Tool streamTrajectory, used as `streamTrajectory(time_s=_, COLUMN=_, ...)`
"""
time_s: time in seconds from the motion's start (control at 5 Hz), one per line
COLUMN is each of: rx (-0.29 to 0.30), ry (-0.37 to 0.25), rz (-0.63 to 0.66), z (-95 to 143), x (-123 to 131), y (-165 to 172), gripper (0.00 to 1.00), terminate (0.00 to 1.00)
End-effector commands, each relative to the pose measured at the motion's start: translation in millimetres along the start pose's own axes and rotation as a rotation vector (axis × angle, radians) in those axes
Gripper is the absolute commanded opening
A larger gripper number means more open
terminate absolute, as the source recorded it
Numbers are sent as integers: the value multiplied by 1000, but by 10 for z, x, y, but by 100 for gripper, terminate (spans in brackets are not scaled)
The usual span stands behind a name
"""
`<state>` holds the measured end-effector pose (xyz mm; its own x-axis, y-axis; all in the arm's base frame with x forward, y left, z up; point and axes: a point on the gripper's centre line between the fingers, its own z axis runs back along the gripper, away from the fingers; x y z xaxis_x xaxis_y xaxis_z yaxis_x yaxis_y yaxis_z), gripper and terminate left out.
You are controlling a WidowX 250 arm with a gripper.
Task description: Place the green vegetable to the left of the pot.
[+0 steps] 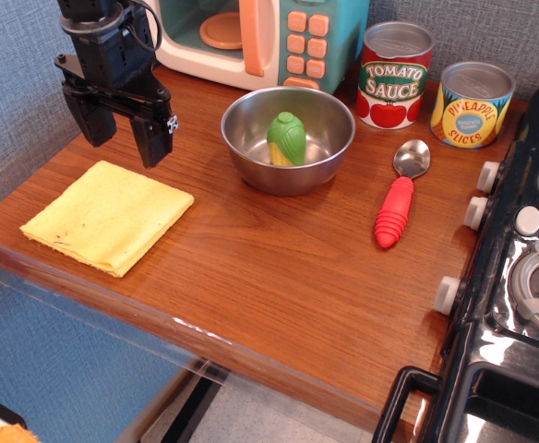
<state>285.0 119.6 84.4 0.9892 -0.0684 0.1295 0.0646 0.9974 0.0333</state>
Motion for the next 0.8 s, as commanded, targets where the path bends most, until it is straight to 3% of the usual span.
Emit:
streamTrajectory(time_s=0.0, rx=0, ry=0, rz=0, z=0, x=0, y=0, gripper=100, terminate=0)
streamTrajectory(time_s=0.2, rx=-29, ry=-18, rz=-45, z=11, x=174, y=-175, gripper=100, terminate=0)
streamTrajectory(time_s=0.6, rx=-71, ry=-92, rz=-91, z=127, x=762, y=-582, gripper=100, terminate=0)
